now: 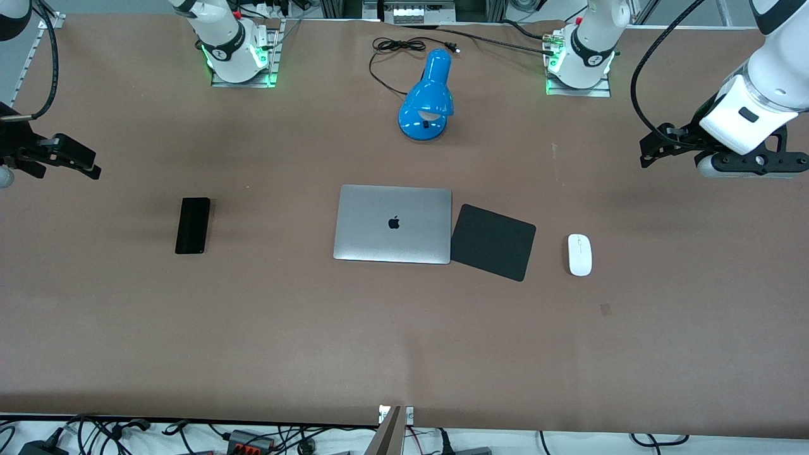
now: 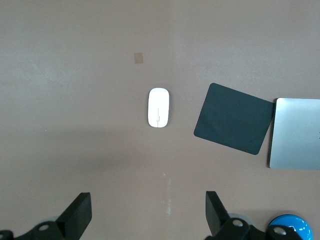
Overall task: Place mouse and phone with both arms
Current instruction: 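Reach the right gripper to the black phone while the left gripper reaches the mouse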
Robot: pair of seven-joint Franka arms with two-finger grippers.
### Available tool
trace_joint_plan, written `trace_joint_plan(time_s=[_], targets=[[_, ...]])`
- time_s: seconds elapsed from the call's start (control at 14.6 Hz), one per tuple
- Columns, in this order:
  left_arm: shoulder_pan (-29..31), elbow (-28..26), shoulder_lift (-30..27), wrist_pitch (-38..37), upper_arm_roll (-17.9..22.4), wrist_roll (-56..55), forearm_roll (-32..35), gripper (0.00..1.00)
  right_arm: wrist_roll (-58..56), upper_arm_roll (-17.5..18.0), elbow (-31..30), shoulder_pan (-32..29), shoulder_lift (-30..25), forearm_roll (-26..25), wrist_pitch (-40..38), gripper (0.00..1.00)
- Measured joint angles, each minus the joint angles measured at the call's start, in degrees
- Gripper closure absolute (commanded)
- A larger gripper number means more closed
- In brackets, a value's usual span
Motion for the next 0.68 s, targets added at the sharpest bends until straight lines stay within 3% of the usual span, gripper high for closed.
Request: trace_joint_plan(time_s=[0.41,0.68], targets=[[0.0,0.0,0.7,-0.2,0.2,0.0,0.0,0.0,0.0,0.0,0.0,0.0,0.0,0.0,0.0,0.0],[1.3,1.4,7.3,0.3,0.7,0.4,0.0,0.0,0.0,0.0,-0.5,0.0,0.4,0.0,0.0,0.0]])
